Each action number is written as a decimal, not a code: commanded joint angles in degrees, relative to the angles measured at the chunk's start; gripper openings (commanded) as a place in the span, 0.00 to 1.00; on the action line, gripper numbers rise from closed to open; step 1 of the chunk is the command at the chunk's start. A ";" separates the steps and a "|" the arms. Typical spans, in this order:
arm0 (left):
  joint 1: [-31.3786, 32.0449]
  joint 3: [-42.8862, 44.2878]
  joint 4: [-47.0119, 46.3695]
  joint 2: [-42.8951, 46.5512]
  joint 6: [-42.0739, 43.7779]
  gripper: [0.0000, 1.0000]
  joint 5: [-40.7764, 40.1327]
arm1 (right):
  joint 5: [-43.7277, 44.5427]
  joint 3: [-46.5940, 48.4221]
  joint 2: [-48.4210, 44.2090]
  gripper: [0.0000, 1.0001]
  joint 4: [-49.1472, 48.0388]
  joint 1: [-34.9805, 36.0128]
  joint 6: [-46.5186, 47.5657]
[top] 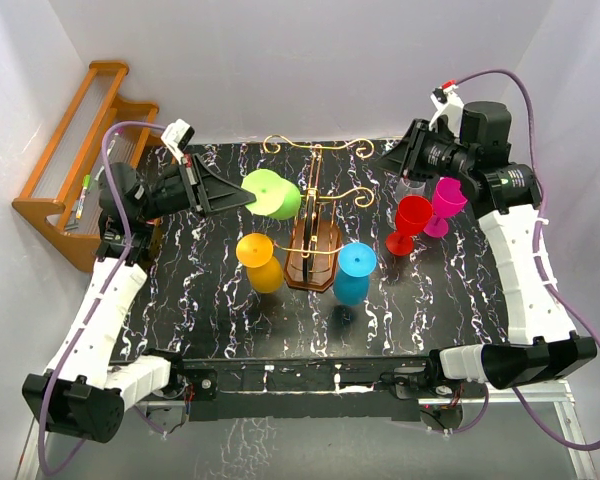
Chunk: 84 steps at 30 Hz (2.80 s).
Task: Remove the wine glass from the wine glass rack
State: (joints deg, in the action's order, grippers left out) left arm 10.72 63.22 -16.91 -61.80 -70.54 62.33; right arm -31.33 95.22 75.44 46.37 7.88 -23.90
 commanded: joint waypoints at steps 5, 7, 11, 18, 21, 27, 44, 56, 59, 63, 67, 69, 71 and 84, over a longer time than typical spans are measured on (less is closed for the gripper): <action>0.01 0.81 -31.96 4.39 -11.43 0.00 -0.92 | -7.67 2.63 -0.76 0.20 -6.05 0.24 0.86; 0.06 1.88 -44.59 3.52 -17.06 0.00 -1.23 | -13.33 1.95 -1.34 0.20 -9.89 0.29 0.03; 0.06 4.21 -66.40 1.09 -28.26 0.00 -1.76 | -23.67 1.63 -2.15 0.26 -19.31 0.20 -3.55; 1.71 3.46 -86.10 1.16 -38.46 0.00 -2.20 | -46.00 -12.91 -4.05 0.51 -83.55 0.34 -46.55; 3.29 1.80 -86.10 2.33 -37.05 0.00 -0.88 | -47.19 -13.26 -1.68 0.56 -103.62 1.89 -58.25; 5.27 1.99 -86.10 -0.17 -37.59 0.00 -0.16 | -47.34 -10.42 0.87 0.59 -102.87 10.88 -55.81; 5.65 0.86 -86.10 -0.91 -36.98 0.00 -0.54 | -43.72 -10.98 1.22 0.31 -94.62 18.81 -46.31; 5.64 -7.76 -84.04 2.97 -32.46 0.80 1.40 | -45.16 -13.30 -2.36 0.08 -94.42 18.80 -44.34; 5.68 -11.04 -80.55 5.70 -28.28 0.87 2.04 | -43.07 -11.95 -3.59 0.08 -86.04 18.79 -36.35; 5.64 -13.11 -71.58 8.71 -21.12 0.89 3.31 | -35.90 -8.57 -5.32 0.08 -72.69 18.73 -25.29; 5.63 -13.25 -54.78 12.34 -10.92 0.89 4.93 | -19.96 -1.85 -6.83 0.07 -53.95 18.50 -11.07; 5.64 -12.00 -39.27 14.54 -1.46 0.89 5.04 | -5.54 5.62 -5.80 0.08 -36.96 18.57 -1.31; 5.68 -9.32 -22.98 16.39 9.75 0.89 3.48 | 14.38 12.76 -3.68 0.07 -23.41 18.50 5.71; 5.63 16.85 31.81 5.18 38.98 0.84 -22.67 | 79.79 29.12 9.05 0.08 16.17 5.42 13.24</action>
State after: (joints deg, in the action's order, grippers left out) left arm 16.29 72.44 -4.78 -52.14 -41.63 54.02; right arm 38.17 122.21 82.28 46.63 21.98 -10.50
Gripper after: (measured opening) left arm 0.852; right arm 0.089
